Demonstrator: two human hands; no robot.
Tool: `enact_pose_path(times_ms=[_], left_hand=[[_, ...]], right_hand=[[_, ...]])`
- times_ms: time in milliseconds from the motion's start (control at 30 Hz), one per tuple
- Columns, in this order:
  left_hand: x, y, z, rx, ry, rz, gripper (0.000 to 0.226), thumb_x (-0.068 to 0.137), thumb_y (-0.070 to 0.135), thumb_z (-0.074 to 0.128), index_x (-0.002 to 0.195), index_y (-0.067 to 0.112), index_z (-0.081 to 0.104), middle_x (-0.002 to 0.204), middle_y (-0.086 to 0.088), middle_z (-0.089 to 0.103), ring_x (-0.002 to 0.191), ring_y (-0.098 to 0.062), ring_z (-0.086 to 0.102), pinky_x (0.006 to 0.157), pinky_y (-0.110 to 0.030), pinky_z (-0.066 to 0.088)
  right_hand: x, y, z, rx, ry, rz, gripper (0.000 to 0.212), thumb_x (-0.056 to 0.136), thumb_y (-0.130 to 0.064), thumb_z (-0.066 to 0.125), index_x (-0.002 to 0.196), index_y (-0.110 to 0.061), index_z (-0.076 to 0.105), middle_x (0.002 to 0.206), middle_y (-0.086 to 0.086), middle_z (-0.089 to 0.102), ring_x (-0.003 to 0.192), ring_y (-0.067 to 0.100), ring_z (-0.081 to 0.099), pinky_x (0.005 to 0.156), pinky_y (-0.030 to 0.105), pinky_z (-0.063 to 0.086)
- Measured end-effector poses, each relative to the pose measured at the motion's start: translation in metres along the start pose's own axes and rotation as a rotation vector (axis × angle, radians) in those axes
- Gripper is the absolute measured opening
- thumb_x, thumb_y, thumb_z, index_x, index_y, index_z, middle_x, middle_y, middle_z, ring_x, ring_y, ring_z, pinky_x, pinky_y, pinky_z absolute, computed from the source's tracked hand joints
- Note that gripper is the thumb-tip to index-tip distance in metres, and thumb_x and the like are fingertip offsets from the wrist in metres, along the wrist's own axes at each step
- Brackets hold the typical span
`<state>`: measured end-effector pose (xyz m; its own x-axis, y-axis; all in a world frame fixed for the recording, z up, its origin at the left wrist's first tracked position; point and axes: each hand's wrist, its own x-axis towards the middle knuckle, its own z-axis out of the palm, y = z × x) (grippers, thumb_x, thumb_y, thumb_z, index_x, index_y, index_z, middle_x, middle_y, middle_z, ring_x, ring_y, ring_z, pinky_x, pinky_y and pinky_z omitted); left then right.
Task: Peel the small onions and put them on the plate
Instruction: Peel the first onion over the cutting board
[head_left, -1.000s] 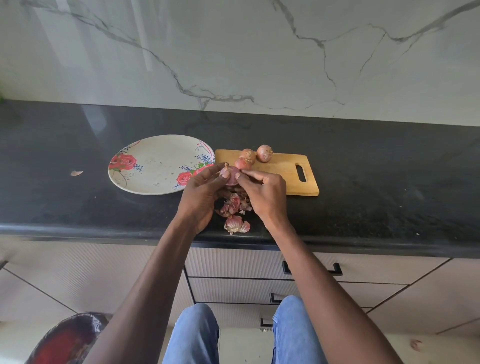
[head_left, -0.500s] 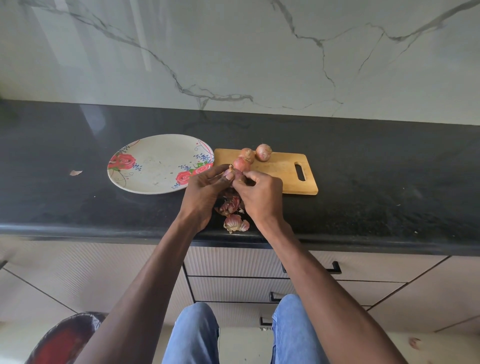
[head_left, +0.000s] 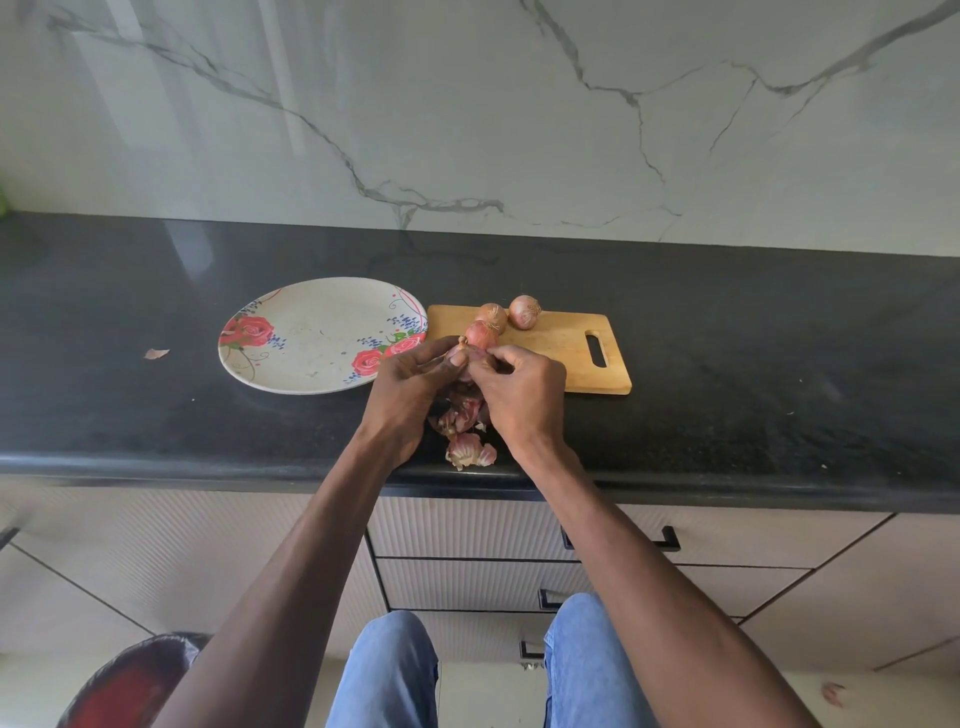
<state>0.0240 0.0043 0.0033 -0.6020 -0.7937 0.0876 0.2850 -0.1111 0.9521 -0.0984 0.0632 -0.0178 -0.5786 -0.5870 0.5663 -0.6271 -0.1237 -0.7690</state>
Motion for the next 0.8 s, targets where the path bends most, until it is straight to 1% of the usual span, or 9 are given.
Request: enact_pose_path(times_ms=[133,233,333,367,467,500,600,700,800], left_hand=[[0.003,-0.003,-0.004,-0.031,-0.016,-0.023,0.018,0.095,0.010,0.063,0.110,0.009,0.074,0.109,-0.017,0.075,0.099,-0.026,0.072,0.088,-0.037,0.056],[0.003,-0.003,-0.005,-0.056,-0.013,-0.044,0.020,0.094,0.010,0.063,0.111,0.007,0.072,0.107,-0.016,0.075,0.099,-0.025,0.072,0.091,-0.038,0.057],[0.004,-0.002,-0.005,-0.086,-0.014,-0.054,0.029,0.089,0.015,0.065,0.115,0.002,0.067,0.106,-0.016,0.074,0.098,-0.025,0.070,0.096,-0.044,0.054],[0.004,-0.002,-0.005,-0.102,-0.008,-0.060,0.033,0.087,0.016,0.066,0.117,0.001,0.065,0.104,-0.015,0.074,0.096,-0.024,0.070,0.096,-0.044,0.052],[0.004,-0.002,-0.007,-0.134,0.014,-0.076,0.037,0.091,0.013,0.063,0.125,0.000,0.058,0.102,-0.011,0.074,0.093,-0.021,0.070,0.088,-0.036,0.055],[0.004,-0.003,-0.007,-0.133,0.016,-0.077,0.033,0.094,0.011,0.061,0.126,0.000,0.058,0.102,-0.010,0.074,0.092,-0.019,0.070,0.083,-0.032,0.056],[0.007,-0.005,-0.008,-0.098,0.036,-0.076,0.017,0.102,0.007,0.052,0.115,0.005,0.062,0.097,-0.007,0.075,0.086,-0.016,0.069,0.075,-0.027,0.057],[0.007,-0.005,-0.006,-0.074,0.059,-0.073,0.016,0.103,0.008,0.051,0.112,0.007,0.064,0.095,-0.007,0.075,0.081,-0.016,0.069,0.070,-0.025,0.058],[0.006,-0.003,-0.003,-0.067,0.078,-0.071,0.023,0.096,0.014,0.063,0.116,0.004,0.064,0.099,-0.011,0.075,0.089,-0.023,0.069,0.084,-0.036,0.056]], right_hand=[[0.001,-0.011,-0.008,0.068,0.006,0.077,0.013,0.087,-0.020,0.077,0.084,-0.008,0.079,0.067,0.000,0.072,0.060,0.023,0.067,0.052,0.042,0.054],[0.001,-0.014,-0.011,0.118,-0.010,0.154,0.012,0.087,-0.020,0.077,0.088,-0.008,0.080,0.070,0.001,0.074,0.065,0.027,0.069,0.055,0.043,0.056],[0.004,-0.013,-0.012,0.173,-0.024,0.243,0.013,0.090,-0.019,0.074,0.091,-0.007,0.080,0.069,-0.003,0.074,0.061,0.013,0.067,0.056,0.033,0.055],[0.005,-0.011,-0.013,0.195,-0.027,0.269,0.014,0.090,-0.021,0.074,0.089,-0.008,0.080,0.067,0.000,0.073,0.060,0.014,0.066,0.056,0.032,0.053],[0.006,-0.011,-0.013,0.257,-0.041,0.290,0.025,0.090,-0.027,0.075,0.077,-0.005,0.077,0.071,0.017,0.072,0.068,0.039,0.066,0.059,0.044,0.054],[0.006,-0.012,-0.013,0.272,-0.043,0.297,0.027,0.090,-0.027,0.075,0.076,-0.005,0.076,0.072,0.019,0.071,0.069,0.041,0.066,0.060,0.046,0.054],[0.006,-0.013,-0.014,0.283,-0.056,0.323,0.021,0.091,-0.024,0.074,0.077,-0.008,0.078,0.070,0.010,0.073,0.066,0.027,0.069,0.064,0.039,0.057],[0.006,-0.009,-0.012,0.298,-0.084,0.324,0.028,0.089,-0.032,0.074,0.073,-0.009,0.076,0.069,0.015,0.072,0.068,0.037,0.070,0.066,0.050,0.059],[0.005,-0.011,-0.010,0.295,-0.087,0.321,0.034,0.086,-0.041,0.075,0.073,-0.009,0.076,0.070,0.023,0.068,0.062,0.029,0.060,0.060,0.052,0.054]])
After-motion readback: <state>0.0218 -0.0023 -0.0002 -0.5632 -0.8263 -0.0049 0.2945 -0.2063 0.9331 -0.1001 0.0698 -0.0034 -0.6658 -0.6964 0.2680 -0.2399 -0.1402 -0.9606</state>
